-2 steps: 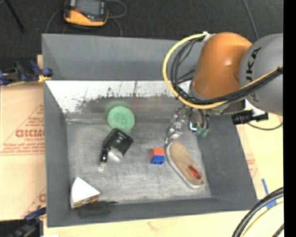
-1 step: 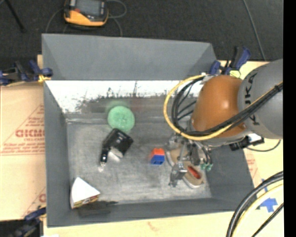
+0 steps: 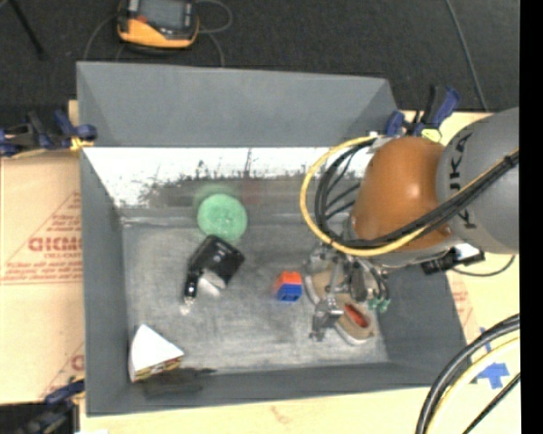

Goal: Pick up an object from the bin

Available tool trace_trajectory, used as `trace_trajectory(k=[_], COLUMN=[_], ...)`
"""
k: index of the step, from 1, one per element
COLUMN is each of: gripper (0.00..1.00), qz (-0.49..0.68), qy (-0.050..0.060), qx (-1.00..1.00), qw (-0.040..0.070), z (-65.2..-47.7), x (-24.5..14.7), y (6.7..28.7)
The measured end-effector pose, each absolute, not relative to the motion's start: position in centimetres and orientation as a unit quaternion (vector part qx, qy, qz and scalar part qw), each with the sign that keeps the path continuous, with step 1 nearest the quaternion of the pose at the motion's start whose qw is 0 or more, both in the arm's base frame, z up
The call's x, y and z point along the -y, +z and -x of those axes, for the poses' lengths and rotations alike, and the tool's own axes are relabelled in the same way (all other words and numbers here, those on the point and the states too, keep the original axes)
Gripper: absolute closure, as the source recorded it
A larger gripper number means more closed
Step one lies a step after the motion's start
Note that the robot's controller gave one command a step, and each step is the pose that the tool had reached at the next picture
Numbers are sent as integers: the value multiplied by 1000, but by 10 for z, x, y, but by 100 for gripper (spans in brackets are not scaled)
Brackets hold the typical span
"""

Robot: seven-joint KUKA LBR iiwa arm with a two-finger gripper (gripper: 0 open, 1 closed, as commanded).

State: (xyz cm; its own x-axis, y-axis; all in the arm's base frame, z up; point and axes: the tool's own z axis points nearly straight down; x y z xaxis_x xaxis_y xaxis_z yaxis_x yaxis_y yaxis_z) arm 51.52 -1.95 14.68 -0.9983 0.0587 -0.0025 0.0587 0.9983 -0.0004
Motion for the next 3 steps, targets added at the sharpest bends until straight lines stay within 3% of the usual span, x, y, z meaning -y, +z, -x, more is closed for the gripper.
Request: trace_trajectory(k=[1, 2, 3], gripper=[100, 100, 100], qz=[-34, -33, -22], qy=[0, 0, -1], qx=[-999, -999, -1000], qw=[5, 5, 5], z=[-561, -561, -563], x=[27, 27, 41], y=[75, 75, 239])
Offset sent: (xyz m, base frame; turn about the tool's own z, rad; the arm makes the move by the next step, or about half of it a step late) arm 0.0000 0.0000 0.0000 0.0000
